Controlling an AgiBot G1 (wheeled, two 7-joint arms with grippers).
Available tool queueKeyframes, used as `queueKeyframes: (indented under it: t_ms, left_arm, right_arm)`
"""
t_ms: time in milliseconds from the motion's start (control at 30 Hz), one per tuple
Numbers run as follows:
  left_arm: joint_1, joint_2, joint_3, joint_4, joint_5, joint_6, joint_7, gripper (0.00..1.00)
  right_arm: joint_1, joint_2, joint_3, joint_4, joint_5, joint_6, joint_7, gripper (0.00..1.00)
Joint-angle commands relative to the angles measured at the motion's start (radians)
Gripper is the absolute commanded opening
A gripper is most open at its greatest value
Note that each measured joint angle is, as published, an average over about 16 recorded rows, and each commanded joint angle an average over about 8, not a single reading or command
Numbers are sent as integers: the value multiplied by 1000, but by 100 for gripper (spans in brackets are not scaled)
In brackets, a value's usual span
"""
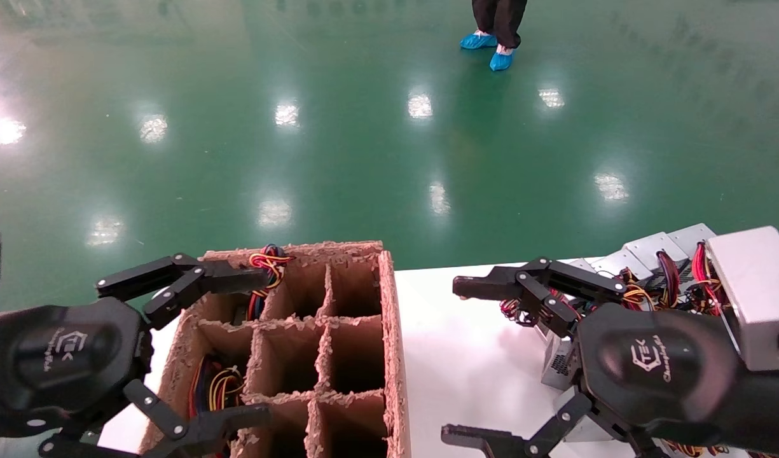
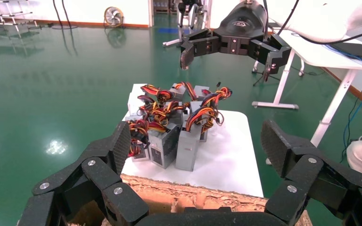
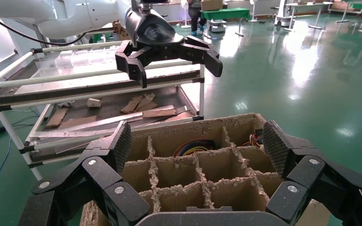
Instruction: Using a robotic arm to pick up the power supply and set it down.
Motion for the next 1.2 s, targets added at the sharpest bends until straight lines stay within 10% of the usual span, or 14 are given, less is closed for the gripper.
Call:
queueKeyframes:
  t_ms: [33,1200]
  left_arm:
    - [0,0,0,0,0,0,0,100]
    - [0,0,0,0,0,0,0,100]
  right_arm:
    - [0,1,-1,0,2,1,0,100]
    - [-2,3,-6,1,9,5,-3,100]
